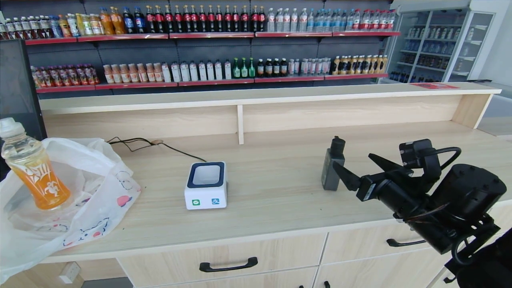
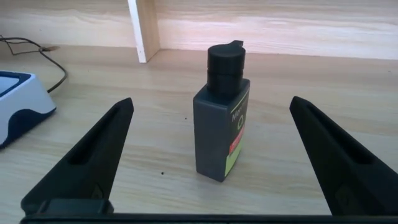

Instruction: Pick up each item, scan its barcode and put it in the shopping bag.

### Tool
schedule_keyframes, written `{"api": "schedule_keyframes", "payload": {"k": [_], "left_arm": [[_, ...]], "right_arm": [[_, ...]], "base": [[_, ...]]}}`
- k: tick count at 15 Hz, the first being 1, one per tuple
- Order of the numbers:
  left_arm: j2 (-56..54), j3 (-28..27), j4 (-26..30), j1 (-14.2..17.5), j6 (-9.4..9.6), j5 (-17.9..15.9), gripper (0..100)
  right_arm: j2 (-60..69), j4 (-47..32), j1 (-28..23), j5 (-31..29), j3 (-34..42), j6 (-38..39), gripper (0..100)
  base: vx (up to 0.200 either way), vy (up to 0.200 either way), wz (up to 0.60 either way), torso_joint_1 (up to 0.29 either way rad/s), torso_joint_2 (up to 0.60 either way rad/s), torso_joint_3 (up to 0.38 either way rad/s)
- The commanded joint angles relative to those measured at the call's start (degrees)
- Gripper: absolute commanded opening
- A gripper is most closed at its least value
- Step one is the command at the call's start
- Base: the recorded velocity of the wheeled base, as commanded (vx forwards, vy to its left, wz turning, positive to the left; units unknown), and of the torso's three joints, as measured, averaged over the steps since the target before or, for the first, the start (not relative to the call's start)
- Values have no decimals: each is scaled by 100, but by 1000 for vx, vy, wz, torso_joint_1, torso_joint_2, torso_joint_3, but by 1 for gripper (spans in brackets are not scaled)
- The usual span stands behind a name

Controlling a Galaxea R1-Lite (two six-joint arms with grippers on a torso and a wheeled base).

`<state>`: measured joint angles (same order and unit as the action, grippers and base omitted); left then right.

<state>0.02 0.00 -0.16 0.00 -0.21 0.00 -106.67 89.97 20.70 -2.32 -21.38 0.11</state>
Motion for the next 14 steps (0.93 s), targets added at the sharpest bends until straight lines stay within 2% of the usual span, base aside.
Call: {"api": "schedule_keyframes", "payload": {"k": [1,5,14], "left_arm": [[-2,0,-2,0,-6,0,100],[-2,0,-2,0,-6,0,100],[-2,0,-2,0,-6,0,100]], "right_arm": [[-144,3,39,-23,-24,-11,100],[-443,3,48,-243,-261,-81,100],[-812,3,-13,-313,-525,-64,100]], "base": [[0,0,0,0,0,0],[0,0,0,0,0,0],[0,0,0,0,0,0]]}}
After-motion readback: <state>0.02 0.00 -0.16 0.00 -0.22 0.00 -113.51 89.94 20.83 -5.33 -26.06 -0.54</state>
